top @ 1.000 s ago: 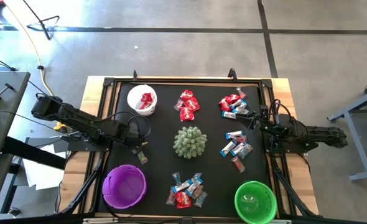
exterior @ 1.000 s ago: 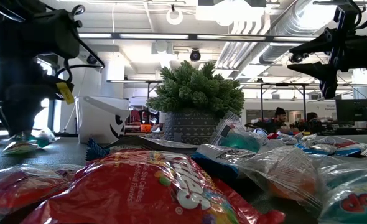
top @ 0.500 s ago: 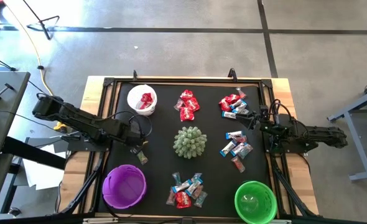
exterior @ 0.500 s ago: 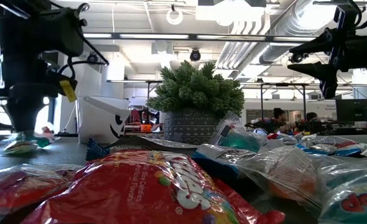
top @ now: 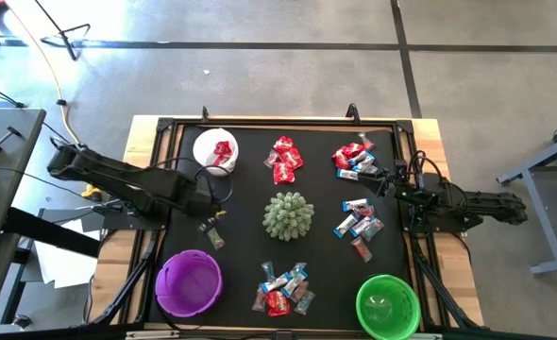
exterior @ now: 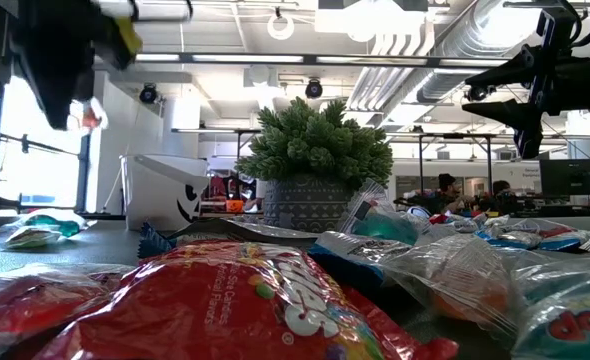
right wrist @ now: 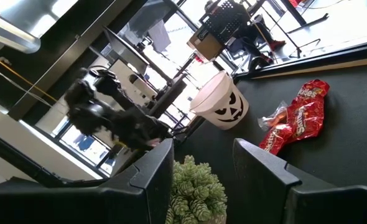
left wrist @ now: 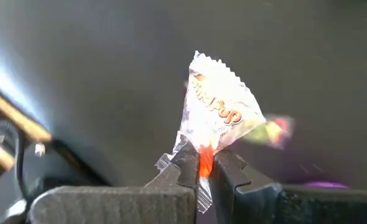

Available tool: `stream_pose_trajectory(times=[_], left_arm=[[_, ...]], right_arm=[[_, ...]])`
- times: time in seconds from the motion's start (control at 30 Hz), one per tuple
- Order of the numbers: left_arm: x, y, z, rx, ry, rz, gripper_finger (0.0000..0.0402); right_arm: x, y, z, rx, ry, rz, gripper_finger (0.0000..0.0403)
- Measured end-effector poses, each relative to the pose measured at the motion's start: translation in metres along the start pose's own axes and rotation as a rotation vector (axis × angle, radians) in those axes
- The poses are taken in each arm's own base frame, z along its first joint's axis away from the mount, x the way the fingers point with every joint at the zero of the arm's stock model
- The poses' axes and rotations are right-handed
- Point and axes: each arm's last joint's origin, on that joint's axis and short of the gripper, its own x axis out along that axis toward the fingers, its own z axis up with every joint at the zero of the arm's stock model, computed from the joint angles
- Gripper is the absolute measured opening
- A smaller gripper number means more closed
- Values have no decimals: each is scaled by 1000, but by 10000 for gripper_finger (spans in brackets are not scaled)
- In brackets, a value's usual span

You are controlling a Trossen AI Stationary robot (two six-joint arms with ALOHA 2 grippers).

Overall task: Organize candy in baskets
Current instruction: Put the orange gummy into the purple bucket

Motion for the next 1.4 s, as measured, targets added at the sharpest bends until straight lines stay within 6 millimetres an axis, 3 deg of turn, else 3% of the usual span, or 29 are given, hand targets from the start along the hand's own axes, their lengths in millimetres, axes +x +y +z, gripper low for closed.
stream_pose_trajectory(times=[0.2,0.47,0.7,0.83,1.0,1.4], left_arm=[[-49,-14,-12,-12,-9,-91,6],[-75,-28,-53,34,29,-166,6],[-79,-46,-105,71,70,-267,6],[-77,-53,-125,141,36,-282,6],[-75,-68,-141,193,43,-365,12],[-60,-92,-152,240,39,-384,85]], right_arm=[[0,0,0,0,0,0,162],[0,0,0,0,0,0,162],[0,0,0,0,0,0,162],[0,0,0,0,0,0,162],[0,0,0,0,0,0,162],[0,0,0,0,0,0,162]])
